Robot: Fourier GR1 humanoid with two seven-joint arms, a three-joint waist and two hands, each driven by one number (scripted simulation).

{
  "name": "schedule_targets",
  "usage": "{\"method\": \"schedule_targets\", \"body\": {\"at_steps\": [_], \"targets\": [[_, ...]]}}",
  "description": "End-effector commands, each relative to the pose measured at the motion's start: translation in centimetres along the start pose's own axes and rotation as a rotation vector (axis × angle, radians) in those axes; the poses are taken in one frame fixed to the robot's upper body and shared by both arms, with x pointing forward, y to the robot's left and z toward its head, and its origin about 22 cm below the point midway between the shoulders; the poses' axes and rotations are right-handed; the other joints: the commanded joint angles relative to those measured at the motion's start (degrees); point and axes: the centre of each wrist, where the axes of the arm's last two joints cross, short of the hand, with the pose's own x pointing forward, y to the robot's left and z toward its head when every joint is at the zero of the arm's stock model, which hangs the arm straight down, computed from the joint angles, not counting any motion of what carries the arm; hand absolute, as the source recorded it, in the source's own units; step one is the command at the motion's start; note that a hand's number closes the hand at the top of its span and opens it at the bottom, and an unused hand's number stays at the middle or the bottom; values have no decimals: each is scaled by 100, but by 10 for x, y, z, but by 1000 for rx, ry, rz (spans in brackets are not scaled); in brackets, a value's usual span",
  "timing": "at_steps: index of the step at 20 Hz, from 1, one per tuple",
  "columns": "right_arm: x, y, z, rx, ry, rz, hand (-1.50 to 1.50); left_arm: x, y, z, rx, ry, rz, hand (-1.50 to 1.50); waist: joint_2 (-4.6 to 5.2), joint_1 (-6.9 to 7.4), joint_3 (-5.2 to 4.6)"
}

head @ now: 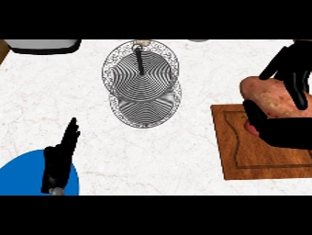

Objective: Pick the sweet potato from the cutting board and place it in the tiered basket

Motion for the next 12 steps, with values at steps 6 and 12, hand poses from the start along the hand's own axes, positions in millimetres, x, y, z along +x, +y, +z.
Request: {"method": "schedule_targets", "body": {"at_steps": [6,12], "targets": [[61,-10,-51,-31,42,-22,150,-7,2,-6,-3,2,-13,0,24,46,-9],[61,12,-101,-14,71,-21,150,0,-3,-8,-15,14,-3,0,37,65,-7]]}}
